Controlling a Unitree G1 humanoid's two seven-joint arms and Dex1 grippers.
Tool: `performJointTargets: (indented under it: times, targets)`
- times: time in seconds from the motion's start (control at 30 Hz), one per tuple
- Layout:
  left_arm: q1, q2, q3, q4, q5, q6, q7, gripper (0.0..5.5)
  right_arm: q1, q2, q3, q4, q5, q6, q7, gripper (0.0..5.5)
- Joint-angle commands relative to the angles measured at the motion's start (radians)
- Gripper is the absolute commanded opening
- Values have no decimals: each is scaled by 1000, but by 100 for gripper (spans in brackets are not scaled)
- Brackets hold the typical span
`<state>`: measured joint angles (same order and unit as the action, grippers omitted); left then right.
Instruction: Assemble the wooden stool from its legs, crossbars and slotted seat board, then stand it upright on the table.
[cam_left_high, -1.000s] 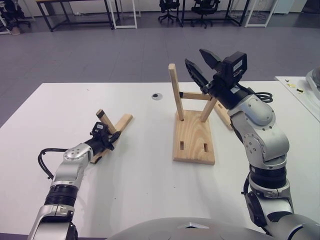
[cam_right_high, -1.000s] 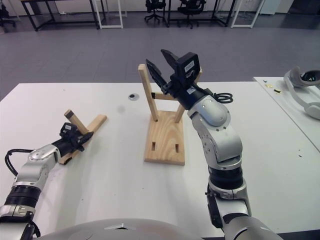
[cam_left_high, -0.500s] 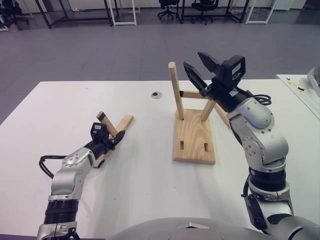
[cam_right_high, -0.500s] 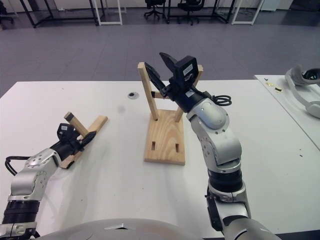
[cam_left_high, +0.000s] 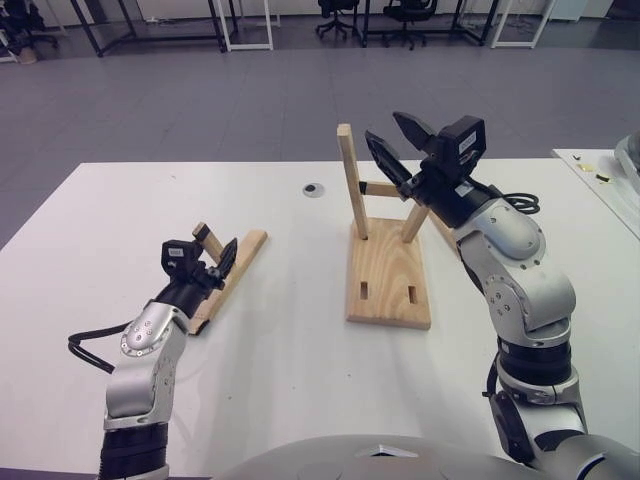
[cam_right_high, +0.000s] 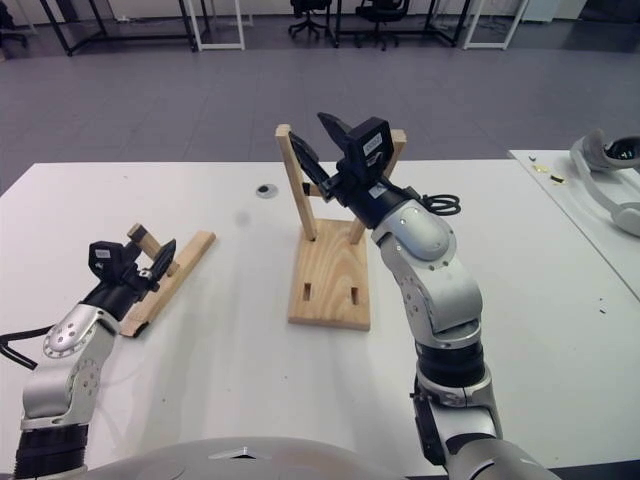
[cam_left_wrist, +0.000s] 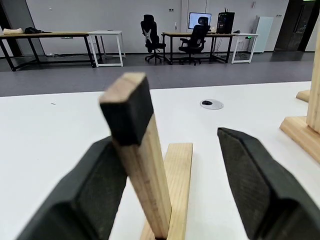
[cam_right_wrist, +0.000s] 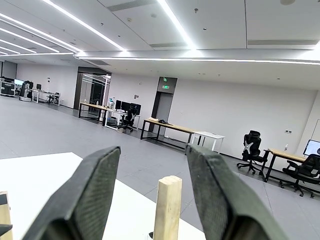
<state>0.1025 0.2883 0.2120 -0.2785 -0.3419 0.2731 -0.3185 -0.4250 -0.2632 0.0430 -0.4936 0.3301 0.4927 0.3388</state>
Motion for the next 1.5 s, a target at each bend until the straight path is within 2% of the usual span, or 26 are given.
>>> performJointTargets:
  times: [0.03,0.13,0.33,0.63,0.9,1.2,1.23,1.27,1.5]
  targets:
    - [-31,7,9,-7,4,-22,-1,303,4,4,0,-22,7,15,-8,244]
    - [-40,7,11,4,2,-35,-4,283,4,7,2,-23,5,14,-10,244]
    - [-45,8,20,24,2,-56,-7,172,4,8,3,-23,4,14,-11,244]
    - [-45,18,2,61,24,-60,-18,41,1,9,5,-19,4,10,-8,244]
    - [7,71,-69,125,95,59,-14,40,-7,10,5,-19,3,7,-8,244]
    - [8,66,-83,237,64,54,-34,40,-3,2,4,-23,2,22,-8,244]
    - [8,67,-83,245,65,46,-36,78,-2,2,3,-22,2,24,-9,244]
    - [7,65,-80,251,59,39,-40,81,-2,2,2,-20,1,25,-11,244]
    - [16,99,-73,247,82,13,-54,203,14,14,6,-34,-2,35,-31,244]
